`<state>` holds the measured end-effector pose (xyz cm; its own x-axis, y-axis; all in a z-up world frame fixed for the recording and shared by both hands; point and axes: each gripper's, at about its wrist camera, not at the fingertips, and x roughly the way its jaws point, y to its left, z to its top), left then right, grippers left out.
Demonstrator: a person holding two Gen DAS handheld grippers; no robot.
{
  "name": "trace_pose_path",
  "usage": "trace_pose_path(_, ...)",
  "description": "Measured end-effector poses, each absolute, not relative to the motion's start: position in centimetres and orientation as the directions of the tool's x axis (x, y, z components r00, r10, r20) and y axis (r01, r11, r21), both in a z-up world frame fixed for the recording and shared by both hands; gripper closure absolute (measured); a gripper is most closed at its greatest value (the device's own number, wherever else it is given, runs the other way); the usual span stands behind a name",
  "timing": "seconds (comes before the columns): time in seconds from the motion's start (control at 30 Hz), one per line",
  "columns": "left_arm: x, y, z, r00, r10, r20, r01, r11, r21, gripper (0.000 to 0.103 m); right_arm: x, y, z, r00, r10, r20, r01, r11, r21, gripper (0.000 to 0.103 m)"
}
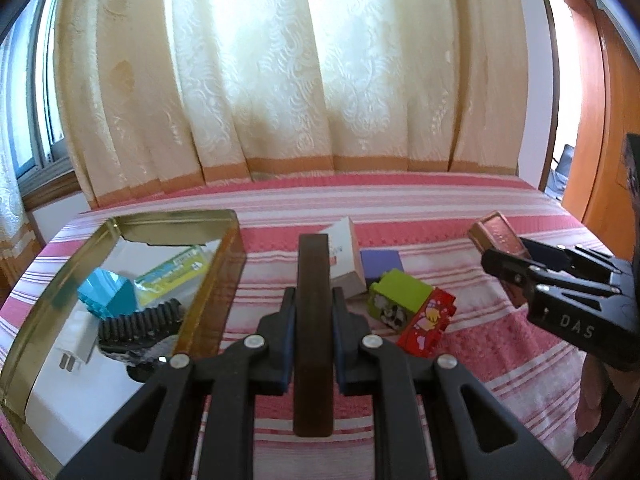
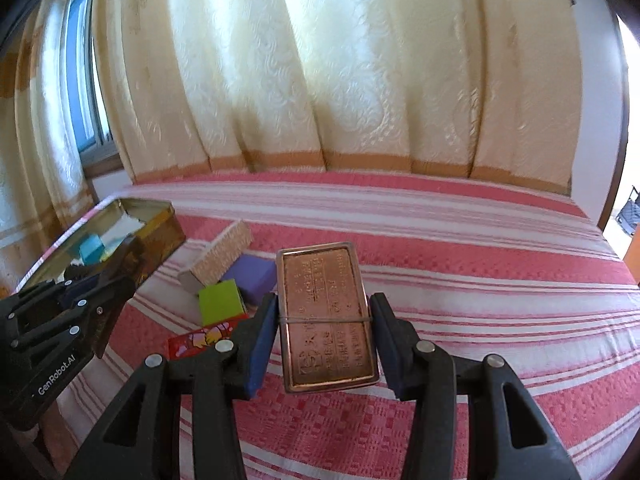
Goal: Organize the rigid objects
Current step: 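Lift the brown bar with the left gripper while the right gripper carries the copper tin toward the tray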
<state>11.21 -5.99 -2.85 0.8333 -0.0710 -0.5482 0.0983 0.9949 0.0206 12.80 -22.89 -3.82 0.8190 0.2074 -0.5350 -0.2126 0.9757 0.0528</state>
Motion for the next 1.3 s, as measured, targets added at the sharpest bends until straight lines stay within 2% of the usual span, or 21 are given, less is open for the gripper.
trace_pose_path(0.17, 10.5, -5.7, -2.5, 0.859, -0.064, -0.507, 0.084, 0.996, 0.017, 0.089, 11.2, -23.3, -3.0, 0.869, 0.182, -0.461, -0.172, 0.983, 0.063, 0.054)
trace_pose_path(0.33, 10.3, -5.6, -2.3, 0.868, -0.063, -0.493, 0.081, 0.997, 0.015, 0.089, 10.6, -23.1, -2.8, 0.884, 0.174, -0.435, -0.16, 0.985, 0.068, 0.054)
trace_pose_path(1.3, 8.5, -4.3, -1.7, 0.907, -0.05, -0.417, 0.05, 0.999, -0.013, 0.089, 7.7, -21.2, -2.2, 0.919, 0.188, -0.347, -0.174, 0.982, 0.073, 0.054)
